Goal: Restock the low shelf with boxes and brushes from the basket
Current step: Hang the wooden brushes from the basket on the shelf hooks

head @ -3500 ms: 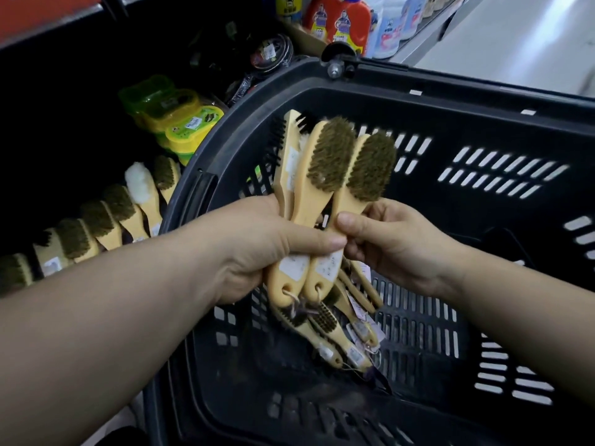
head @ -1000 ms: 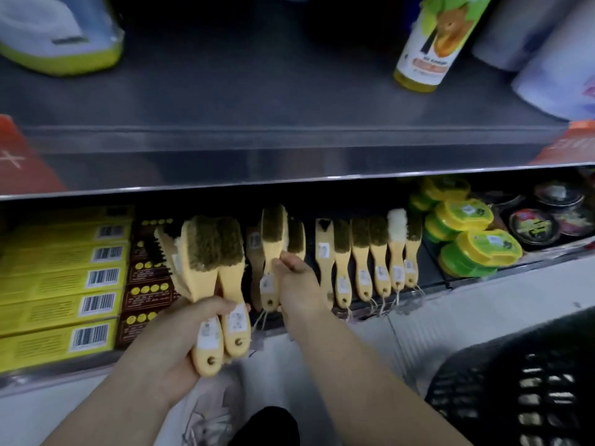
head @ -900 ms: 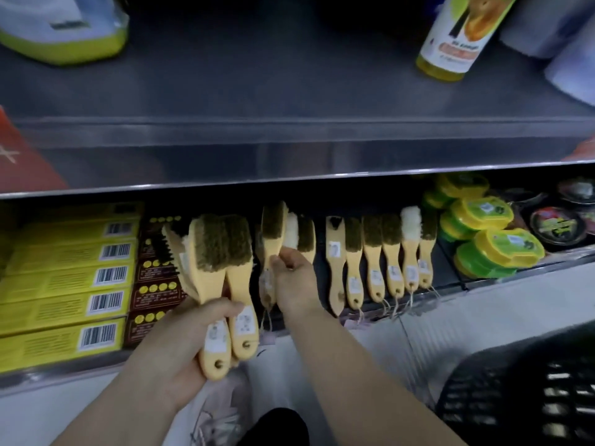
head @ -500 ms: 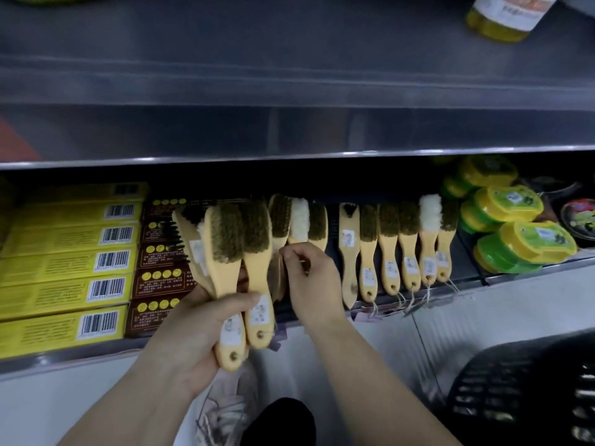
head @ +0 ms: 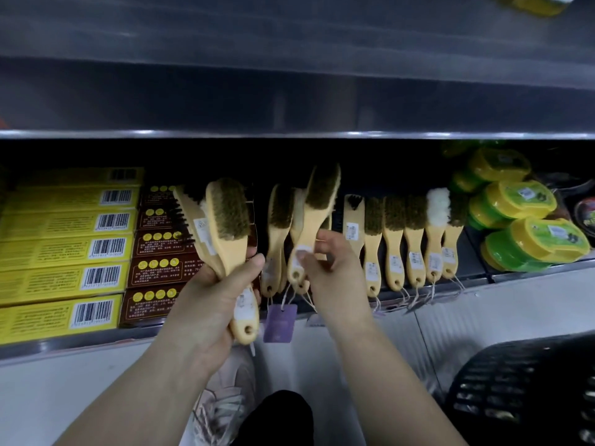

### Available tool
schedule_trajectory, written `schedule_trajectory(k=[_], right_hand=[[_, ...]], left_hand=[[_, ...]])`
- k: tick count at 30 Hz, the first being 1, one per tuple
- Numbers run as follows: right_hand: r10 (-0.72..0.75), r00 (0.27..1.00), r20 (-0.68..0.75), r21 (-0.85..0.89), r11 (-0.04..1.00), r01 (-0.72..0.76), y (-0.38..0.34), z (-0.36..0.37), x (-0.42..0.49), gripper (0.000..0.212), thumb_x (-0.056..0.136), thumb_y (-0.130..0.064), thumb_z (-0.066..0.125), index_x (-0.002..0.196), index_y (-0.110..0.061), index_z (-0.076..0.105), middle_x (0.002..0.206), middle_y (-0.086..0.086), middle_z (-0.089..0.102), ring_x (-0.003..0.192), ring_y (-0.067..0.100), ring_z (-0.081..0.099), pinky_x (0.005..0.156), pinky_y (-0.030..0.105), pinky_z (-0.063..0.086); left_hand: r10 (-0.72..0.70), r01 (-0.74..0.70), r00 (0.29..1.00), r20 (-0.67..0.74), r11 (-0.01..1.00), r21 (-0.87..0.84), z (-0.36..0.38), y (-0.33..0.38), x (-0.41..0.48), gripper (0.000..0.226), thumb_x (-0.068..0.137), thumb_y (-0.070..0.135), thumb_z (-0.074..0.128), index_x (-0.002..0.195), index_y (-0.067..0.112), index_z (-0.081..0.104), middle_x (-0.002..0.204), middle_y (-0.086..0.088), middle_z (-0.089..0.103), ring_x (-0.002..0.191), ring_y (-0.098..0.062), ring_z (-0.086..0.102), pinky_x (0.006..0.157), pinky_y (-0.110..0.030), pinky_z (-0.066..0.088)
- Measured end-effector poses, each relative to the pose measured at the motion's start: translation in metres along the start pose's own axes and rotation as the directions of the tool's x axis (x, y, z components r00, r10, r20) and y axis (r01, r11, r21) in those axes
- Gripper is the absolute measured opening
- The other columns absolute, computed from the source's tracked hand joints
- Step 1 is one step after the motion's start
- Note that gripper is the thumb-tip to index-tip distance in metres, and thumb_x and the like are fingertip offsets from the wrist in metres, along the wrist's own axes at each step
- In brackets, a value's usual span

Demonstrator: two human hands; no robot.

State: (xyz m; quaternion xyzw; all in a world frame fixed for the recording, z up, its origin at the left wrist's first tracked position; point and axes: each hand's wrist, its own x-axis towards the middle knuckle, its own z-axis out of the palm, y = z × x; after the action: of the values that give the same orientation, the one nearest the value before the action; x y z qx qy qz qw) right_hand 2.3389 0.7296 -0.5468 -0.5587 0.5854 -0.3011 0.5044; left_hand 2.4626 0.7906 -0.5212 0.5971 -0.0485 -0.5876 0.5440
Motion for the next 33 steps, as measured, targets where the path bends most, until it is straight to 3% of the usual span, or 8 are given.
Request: schedule_trajectory(k=[2, 5, 11, 18, 23, 27, 30, 33], right_hand=[[0.030, 1.000, -0.002, -0.119, 0.992, -0.030, 0.006, 0.005, 0.006, 0.036, 0.092, -0.015, 0.058, 0.124, -0.029, 0.049, 0.091, -0.022, 0.055, 0.080, -0.001, 0.057, 0.072, 0.013, 0.049], [0.035, 0.999, 0.023, -0.277, 0.960, -0.027, 0.019, 0.012, 0.007, 0.051, 0.094, -0.016, 0.053, 0.141, -0.027, 0.037, 0.119, -0.004, 0.057, 0.102, 0.012, 0.059, 0.088, 0.030, 0.051], [0.000, 1.000, -0.003, -0.358, 0.934, -0.001, 0.031, 0.013, 0.010, 0.052, 0.093, -0.012, 0.053, 0.141, -0.025, 0.038, 0.120, -0.002, 0.049, 0.098, 0.009, 0.055, 0.082, 0.018, 0.043], [-0.035, 0.998, -0.049, -0.177, 0.984, 0.026, 0.009, -0.001, 0.000, 0.021, 0.094, -0.023, 0.054, 0.114, -0.021, 0.055, 0.105, -0.002, 0.058, 0.091, 0.007, 0.055, 0.077, 0.018, 0.045], [-0.041, 0.958, 0.285, 0.134, 0.991, 0.003, -0.009, -0.009, -0.026, 0.008, 0.089, -0.023, 0.062, 0.093, -0.024, 0.069, 0.078, -0.003, 0.067, 0.072, 0.008, 0.063, 0.069, 0.024, 0.053], [0.015, 0.994, 0.111, 0.245, 0.969, -0.042, 0.003, -0.021, -0.018, 0.026, 0.086, -0.015, 0.065, 0.080, -0.040, 0.070, 0.076, -0.008, 0.070, 0.071, 0.008, 0.065, 0.072, 0.030, 0.055], [0.138, 0.978, -0.157, 0.248, 0.964, -0.096, 0.022, -0.034, 0.001, 0.015, 0.087, -0.018, 0.065, 0.087, -0.034, 0.065, 0.075, -0.009, 0.067, 0.072, 0.010, 0.063, 0.074, 0.033, 0.054], [0.154, 0.965, -0.210, 0.102, 0.986, -0.135, 0.037, -0.035, 0.016, 0.012, 0.089, -0.021, 0.063, 0.100, -0.024, 0.060, 0.076, -0.009, 0.062, 0.064, 0.007, 0.058, 0.063, 0.025, 0.047]], left_hand=[[0.025, -0.025, 1.000, -0.007, 0.999, 0.026, 0.000, 0.000, 0.000, 0.016, 0.073, 0.023, 0.069, 0.088, 0.022, 0.067, 0.052, 0.014, 0.064, 0.050, -0.003, 0.058, 0.047, -0.021, 0.045], [0.055, -0.053, 0.998, -0.034, 0.997, 0.047, 0.000, -0.001, 0.001, 0.015, 0.075, 0.029, 0.067, 0.089, 0.025, 0.064, 0.052, 0.014, 0.065, 0.046, -0.002, 0.060, 0.039, -0.019, 0.046], [0.033, -0.033, 0.998, -0.051, 0.999, 0.015, 0.003, -0.006, 0.004, 0.004, 0.086, 0.023, 0.062, 0.087, 0.026, 0.064, 0.053, 0.011, 0.065, 0.061, -0.015, 0.059, 0.052, -0.025, 0.045], [-0.007, 0.012, 0.993, 0.121, 0.999, -0.043, 0.014, -0.002, 0.005, 0.019, 0.076, 0.018, 0.064, 0.095, 0.018, 0.068, 0.074, 0.003, 0.074, 0.062, -0.006, 0.069, 0.049, -0.021, 0.052], [-0.005, 0.001, 0.990, 0.144, 1.000, 0.027, 0.021, -0.002, 0.009, 0.019, 0.074, 0.024, 0.067, 0.093, 0.020, 0.068, 0.084, -0.006, 0.075, 0.070, -0.018, 0.072, 0.051, -0.031, 0.054], [-0.015, 0.013, 0.999, 0.050, 0.999, 0.040, 0.034, -0.005, 0.015, 0.012, 0.091, 0.022, 0.057, 0.090, 0.015, 0.068, 0.075, -0.008, 0.070, 0.057, -0.015, 0.064, 0.045, -0.023, 0.050], [0.013, -0.013, 1.000, 0.001, 1.000, 0.019, 0.039, -0.005, 0.020, 0.024, 0.093, 0.015, 0.047, 0.087, 0.011, 0.070, 0.077, -0.005, 0.058, 0.067, -0.013, 0.052, 0.058, -0.024, 0.046], [-0.007, 0.006, 1.000, 0.029, 1.000, 0.009, 0.038, -0.005, 0.022, 0.032, 0.091, 0.013, 0.041, 0.083, 0.015, 0.072, 0.073, -0.001, 0.066, 0.062, -0.010, 0.057, 0.055, -0.025, 0.050]])
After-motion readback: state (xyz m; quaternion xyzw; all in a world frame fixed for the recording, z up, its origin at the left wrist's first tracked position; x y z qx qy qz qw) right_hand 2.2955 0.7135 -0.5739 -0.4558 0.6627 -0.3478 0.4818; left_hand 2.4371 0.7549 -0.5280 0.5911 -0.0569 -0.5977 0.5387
